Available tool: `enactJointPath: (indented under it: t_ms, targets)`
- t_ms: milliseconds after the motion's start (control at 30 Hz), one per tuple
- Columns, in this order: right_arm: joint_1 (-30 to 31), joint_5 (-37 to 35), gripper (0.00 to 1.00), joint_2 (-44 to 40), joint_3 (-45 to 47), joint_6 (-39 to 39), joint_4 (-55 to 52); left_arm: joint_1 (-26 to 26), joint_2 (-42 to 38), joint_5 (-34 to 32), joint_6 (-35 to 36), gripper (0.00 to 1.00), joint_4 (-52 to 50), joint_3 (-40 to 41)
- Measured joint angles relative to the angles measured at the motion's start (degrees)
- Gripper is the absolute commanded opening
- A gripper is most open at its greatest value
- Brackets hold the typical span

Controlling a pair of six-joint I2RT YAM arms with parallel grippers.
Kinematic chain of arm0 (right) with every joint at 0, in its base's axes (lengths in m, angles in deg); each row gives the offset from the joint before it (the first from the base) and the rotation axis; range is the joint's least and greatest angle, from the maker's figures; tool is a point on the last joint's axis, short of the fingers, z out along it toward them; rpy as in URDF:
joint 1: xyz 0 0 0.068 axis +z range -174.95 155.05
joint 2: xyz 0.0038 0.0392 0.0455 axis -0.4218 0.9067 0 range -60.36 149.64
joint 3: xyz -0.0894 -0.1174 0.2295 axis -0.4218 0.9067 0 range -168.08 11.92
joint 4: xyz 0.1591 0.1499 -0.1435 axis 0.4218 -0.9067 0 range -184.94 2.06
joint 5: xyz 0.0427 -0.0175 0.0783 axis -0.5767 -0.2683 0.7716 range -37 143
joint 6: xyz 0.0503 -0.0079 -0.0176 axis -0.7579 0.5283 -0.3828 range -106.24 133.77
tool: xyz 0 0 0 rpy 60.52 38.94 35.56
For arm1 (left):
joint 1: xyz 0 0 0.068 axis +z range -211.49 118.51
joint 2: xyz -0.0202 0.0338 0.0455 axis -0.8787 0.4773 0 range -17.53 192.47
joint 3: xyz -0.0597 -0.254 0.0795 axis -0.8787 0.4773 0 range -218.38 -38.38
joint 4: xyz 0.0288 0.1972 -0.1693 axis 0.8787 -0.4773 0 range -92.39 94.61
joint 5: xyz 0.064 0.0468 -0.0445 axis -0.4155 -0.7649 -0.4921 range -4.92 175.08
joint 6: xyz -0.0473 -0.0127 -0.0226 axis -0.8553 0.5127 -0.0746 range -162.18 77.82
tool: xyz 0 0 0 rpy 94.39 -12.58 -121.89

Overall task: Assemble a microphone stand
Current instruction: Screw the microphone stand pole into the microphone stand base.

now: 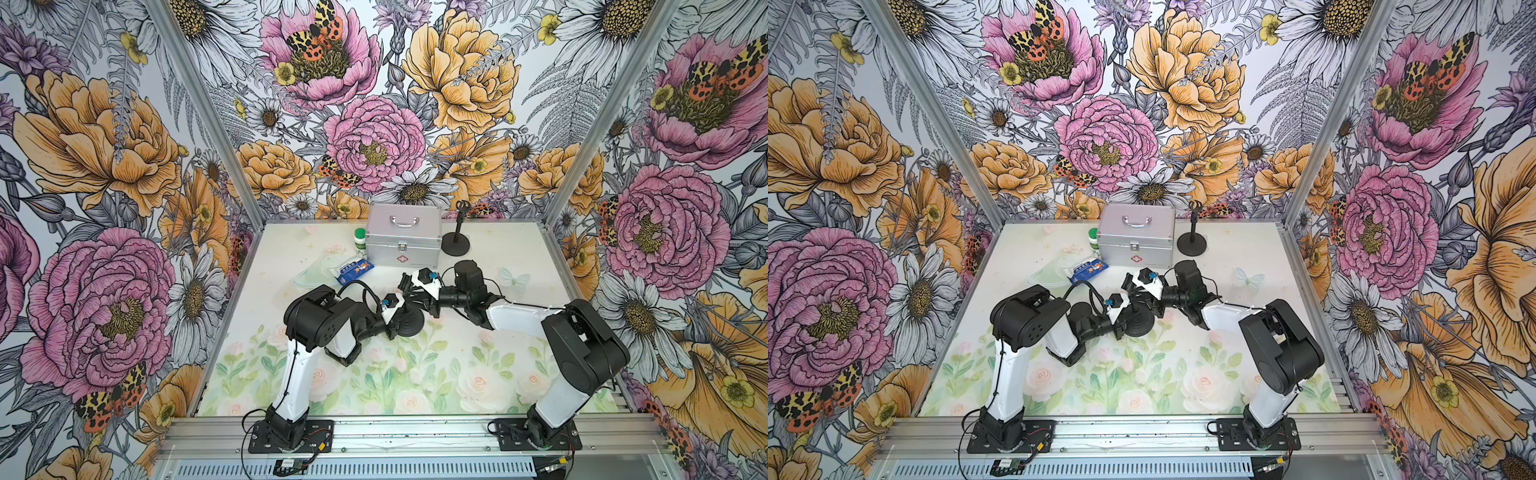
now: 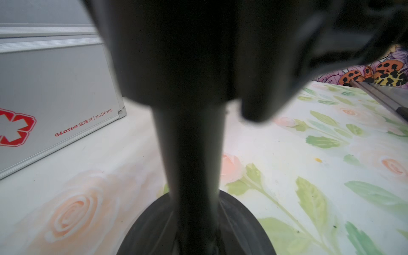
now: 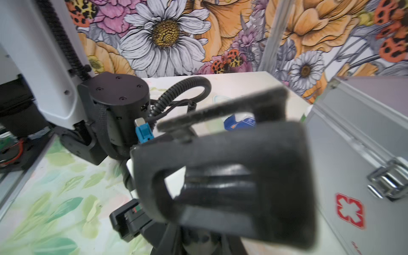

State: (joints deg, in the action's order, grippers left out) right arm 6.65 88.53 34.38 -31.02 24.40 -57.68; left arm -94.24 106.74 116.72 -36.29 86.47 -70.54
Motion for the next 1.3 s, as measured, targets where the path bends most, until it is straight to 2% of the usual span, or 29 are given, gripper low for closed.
enactJointPath:
  t_ms: [133,167,200,233,300,333,400,600,733,1067,1167,1300]
  targets:
    - [12.2,-33.0,0.00,-2.4,7.9,-11.9,12.2,0.2,0.0,0.3,-0.2,0.22,0.7,0.0]
    - [14.0,-38.0,0.00,-2.0,8.5,-13.4,14.1,0.2,0.0,0.4,-0.2,0.22,0.7,0.0]
    - [15.6,-42.3,0.08,-1.5,8.8,-14.8,15.6,0.2,0.0,0.4,-0.2,0.22,0.7,0.0]
    - [16.3,-44.5,0.19,-1.0,8.8,-15.5,16.5,0.2,0.0,0.4,-0.2,0.22,0.7,0.0]
    - [16.5,-45.2,0.30,-0.5,8.8,-15.3,17.5,0.2,0.0,0.4,-0.2,0.22,0.7,0.0]
    - [15.9,-43.9,0.39,-0.5,8.8,-14.6,17.6,0.2,0.0,0.4,-0.2,0.22,0.7,0.0]
    - [13.3,-38.8,0.43,-0.6,8.9,-12.6,16.7,0.2,0.0,0.6,-0.1,0.22,0.8,0.0]
    - [1.3,-9.3,0.44,-1.3,7.7,-2.3,5.7,0.2,0.0,0.6,0.1,0.22,-0.1,0.1]
    - [-3.1,4.2,0.43,-0.7,0.6,4.9,-5.0,0.2,0.0,0.6,0.0,0.20,-0.2,0.1]
    - [-6.8,25.0,0.42,8.2,-16.1,16.2,-23.2,0.2,0.0,0.7,0.0,0.21,-0.1,0.1]
    - [-6.9,28.6,0.41,8.8,-16.6,19.5,-26.8,0.2,0.0,0.8,0.1,0.21,-0.1,0.1]
    - [-7.1,29.3,0.40,8.9,-17.3,21.5,-28.8,0.2,0.0,1.2,0.1,0.21,-0.1,0.2]
